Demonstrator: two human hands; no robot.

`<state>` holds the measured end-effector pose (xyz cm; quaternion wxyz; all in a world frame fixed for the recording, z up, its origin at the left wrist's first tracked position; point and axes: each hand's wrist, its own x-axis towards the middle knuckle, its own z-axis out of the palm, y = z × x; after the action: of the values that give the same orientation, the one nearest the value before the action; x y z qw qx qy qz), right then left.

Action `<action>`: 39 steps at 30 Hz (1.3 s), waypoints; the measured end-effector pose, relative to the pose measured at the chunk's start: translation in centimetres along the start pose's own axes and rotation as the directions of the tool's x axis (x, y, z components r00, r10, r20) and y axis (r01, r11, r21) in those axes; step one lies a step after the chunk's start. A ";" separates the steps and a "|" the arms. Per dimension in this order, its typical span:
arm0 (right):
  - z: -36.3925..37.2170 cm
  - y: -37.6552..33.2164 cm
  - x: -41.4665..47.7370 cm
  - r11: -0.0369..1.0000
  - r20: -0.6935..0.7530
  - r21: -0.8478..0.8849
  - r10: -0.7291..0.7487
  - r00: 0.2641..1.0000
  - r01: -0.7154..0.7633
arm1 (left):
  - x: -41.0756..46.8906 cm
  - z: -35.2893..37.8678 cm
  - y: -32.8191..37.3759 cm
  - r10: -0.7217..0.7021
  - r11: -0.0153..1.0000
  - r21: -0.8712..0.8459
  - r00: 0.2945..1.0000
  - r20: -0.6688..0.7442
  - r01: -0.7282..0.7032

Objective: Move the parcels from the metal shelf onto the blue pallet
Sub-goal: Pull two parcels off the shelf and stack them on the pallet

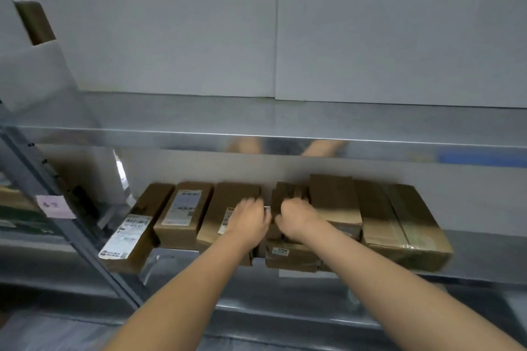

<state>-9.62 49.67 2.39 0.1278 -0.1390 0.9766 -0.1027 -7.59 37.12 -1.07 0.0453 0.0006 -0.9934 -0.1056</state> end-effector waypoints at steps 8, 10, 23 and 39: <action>1.6 -1.8 0.9 0.983 -0.021 -0.082 0.161 0.987 -0.162 | 1.7 2.2 -0.8 0.041 0.966 -0.259 0.986 0.164 0.003; 1.7 -2.0 1.1 0.983 0.003 -0.025 0.182 0.983 -0.181 | 2.3 2.5 -1.0 0.027 0.927 -0.371 0.975 0.219 0.058; 2.4 -1.8 1.6 0.748 0.078 0.555 0.388 0.918 -0.363 | 2.0 3.6 -0.1 -0.220 0.595 -0.727 0.939 0.263 0.343; 0.9 -0.2 -10.7 0.694 -0.019 0.708 0.201 0.979 -0.129 | -12.0 -2.4 4.6 -0.423 0.491 -0.832 0.906 0.032 0.259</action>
<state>0.63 52.55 3.98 0.1329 0.0133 0.8772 -0.4611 4.63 41.29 1.14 0.1063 0.1860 -0.8003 -0.5601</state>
